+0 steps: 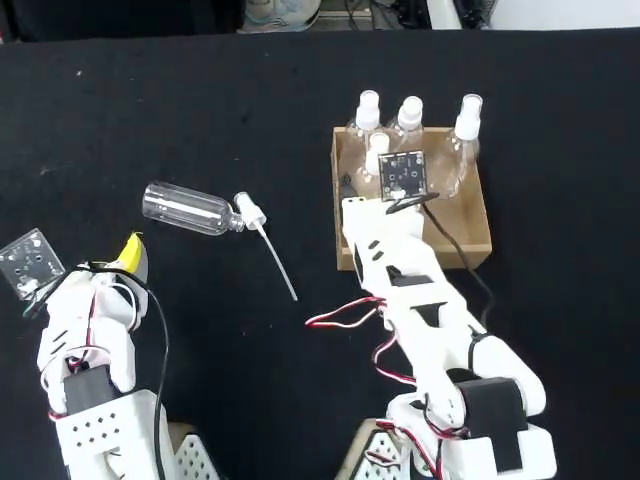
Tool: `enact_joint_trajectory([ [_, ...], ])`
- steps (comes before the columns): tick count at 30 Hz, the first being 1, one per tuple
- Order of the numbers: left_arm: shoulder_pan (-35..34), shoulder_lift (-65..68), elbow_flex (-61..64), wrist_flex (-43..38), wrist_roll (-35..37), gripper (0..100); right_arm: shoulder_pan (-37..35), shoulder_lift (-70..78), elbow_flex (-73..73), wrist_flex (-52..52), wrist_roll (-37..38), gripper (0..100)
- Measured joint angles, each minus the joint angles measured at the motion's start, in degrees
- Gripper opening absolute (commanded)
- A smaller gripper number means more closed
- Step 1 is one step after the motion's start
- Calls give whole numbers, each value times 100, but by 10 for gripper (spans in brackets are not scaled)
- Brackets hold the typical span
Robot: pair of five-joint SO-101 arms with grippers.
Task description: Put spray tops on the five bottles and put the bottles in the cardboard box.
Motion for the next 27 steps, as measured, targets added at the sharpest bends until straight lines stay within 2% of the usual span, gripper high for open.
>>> enact_joint_trajectory([
  [3, 0, 0, 0, 0, 0, 271, 0, 0, 0, 0, 0, 179],
  [9, 0, 0, 0, 0, 0, 271, 0, 0, 0, 44, 0, 311],
  [17, 0, 0, 0, 0, 0, 271, 0, -70, 0, 79, 0, 293],
  [27, 0, 0, 0, 0, 0, 271, 0, -1134, 9, 1037, 0, 295],
])
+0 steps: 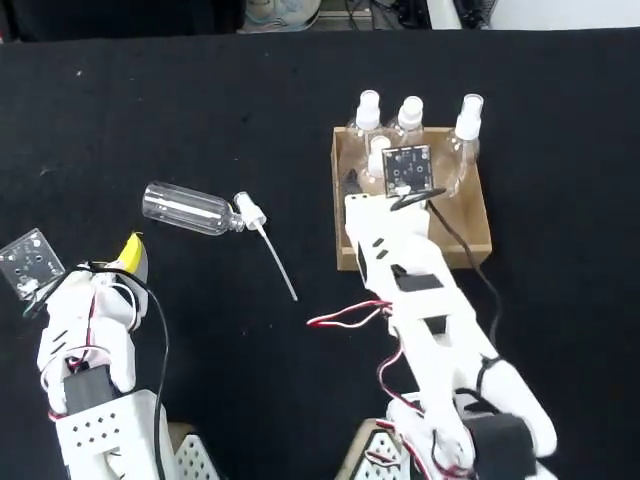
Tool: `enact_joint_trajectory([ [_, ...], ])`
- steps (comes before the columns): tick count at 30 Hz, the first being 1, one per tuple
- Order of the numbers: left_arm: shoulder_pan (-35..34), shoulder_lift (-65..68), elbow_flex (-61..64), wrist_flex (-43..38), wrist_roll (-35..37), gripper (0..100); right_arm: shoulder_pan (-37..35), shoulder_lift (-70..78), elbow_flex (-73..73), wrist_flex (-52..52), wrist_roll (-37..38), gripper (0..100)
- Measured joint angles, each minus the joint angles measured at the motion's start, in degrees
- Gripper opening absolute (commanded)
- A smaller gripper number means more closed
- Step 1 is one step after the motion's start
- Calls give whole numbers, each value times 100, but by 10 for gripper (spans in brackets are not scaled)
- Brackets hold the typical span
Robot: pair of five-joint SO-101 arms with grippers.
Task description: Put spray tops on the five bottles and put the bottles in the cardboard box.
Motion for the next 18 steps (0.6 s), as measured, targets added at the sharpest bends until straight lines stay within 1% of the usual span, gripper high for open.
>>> enact_joint_trajectory([
  [3, 0, 0, 0, 0, 0, 271, 0, -176, 0, 70, 0, 295],
  [7, 0, 0, 0, 0, 0, 271, 9, -624, -9, 941, 0, 296],
  [14, 0, 0, 0, 0, 0, 271, 9, -1846, -545, 3596, 0, 294],
  [18, 0, 0, 0, 0, 0, 271, 9, -2673, -791, 4923, 0, 293],
])
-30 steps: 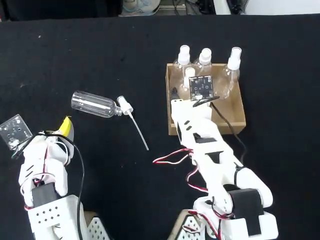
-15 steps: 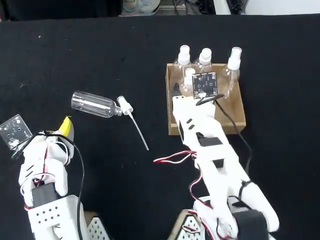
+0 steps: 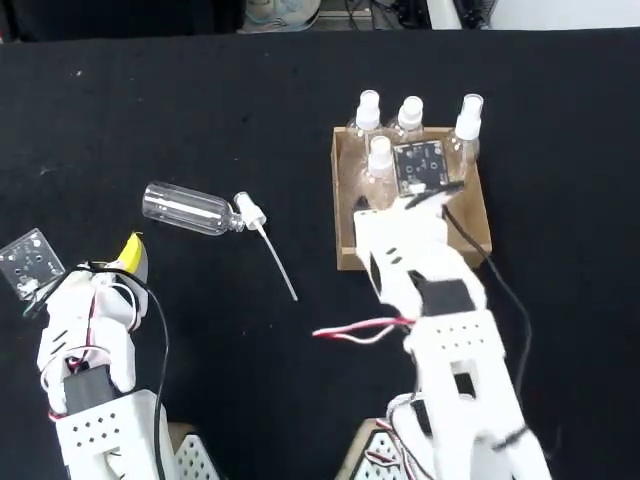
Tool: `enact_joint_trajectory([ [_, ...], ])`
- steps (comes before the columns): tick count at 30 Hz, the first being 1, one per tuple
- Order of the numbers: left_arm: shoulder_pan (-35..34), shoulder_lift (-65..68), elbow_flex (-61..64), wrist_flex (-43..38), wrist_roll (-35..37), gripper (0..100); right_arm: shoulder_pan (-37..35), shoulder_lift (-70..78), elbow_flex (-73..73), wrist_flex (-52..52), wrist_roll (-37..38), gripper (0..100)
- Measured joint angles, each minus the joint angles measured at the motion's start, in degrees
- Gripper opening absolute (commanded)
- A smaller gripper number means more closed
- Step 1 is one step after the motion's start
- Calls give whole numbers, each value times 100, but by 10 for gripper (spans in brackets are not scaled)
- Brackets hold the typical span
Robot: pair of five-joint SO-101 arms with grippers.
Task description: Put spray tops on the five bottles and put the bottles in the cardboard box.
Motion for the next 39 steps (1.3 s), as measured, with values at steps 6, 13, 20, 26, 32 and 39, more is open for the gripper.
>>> enact_joint_trajectory([
  [6, 0, 0, 79, 0, 0, 271, 0, -1196, -536, 1758, 0, 292],
  [13, 0, 0, 114, 0, 35, 271, -527, -1398, -1969, 3895, 316, 292],
  [20, 0, 0, 114, 0, 44, 270, -2620, 246, -2655, 3754, 440, 292],
  [26, -721, 0, 114, 0, 580, 270, -3191, 2382, -3525, 2752, 457, 292],
  [32, -1424, 0, 114, 0, 993, 270, -3332, 4308, -4105, 1319, 457, 292],
  [39, -1530, 0, 114, 0, 1029, 270, -3420, 6127, -5020, 387, 457, 292],
])
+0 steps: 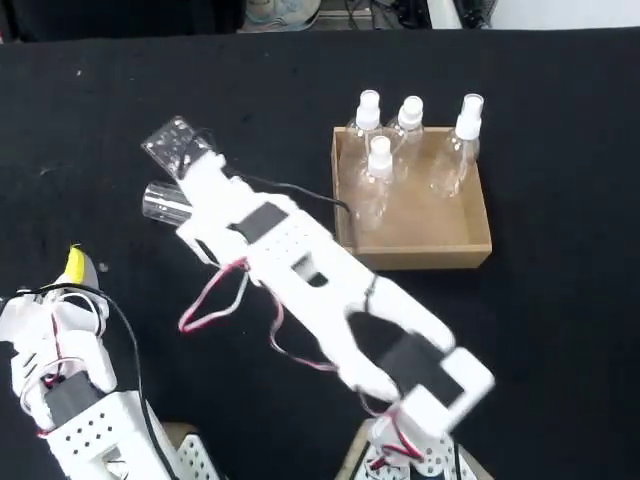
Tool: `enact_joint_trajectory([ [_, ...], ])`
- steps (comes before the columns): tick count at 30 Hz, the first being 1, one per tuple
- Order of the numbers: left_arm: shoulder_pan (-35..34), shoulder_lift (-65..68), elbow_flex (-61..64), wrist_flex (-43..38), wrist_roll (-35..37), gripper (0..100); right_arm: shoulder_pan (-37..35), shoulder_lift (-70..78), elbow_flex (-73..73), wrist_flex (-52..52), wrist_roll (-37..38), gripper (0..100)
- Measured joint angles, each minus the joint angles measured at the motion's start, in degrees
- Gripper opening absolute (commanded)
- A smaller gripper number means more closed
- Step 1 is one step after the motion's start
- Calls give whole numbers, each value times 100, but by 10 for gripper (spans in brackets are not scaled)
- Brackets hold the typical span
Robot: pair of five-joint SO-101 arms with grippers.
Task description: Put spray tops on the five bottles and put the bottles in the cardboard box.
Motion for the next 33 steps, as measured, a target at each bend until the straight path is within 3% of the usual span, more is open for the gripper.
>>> enact_joint_trajectory([
  [7, -193, 0, 0, 0, 0, 270, -18, 1389, -1327, -53, 0, 292],
  [14, -264, 0, -9, 0, 0, 270, -18, 2321, -2558, 1037, 132, 291],
  [16, -264, 0, -9, 0, 0, 270, -26, 2497, -2813, 1398, 457, 248],
  [20, -264, 0, -9, 0, 0, 270, -88, 2769, -3182, 2022, 949, 20],
  [29, -264, 0, -9, 0, 0, 270, -70, 2708, -3358, 2787, 237, 10],
  [33, -264, 0, -9, 0, 0, 270, -26, 2057, -2787, 3086, -53, 10],
])
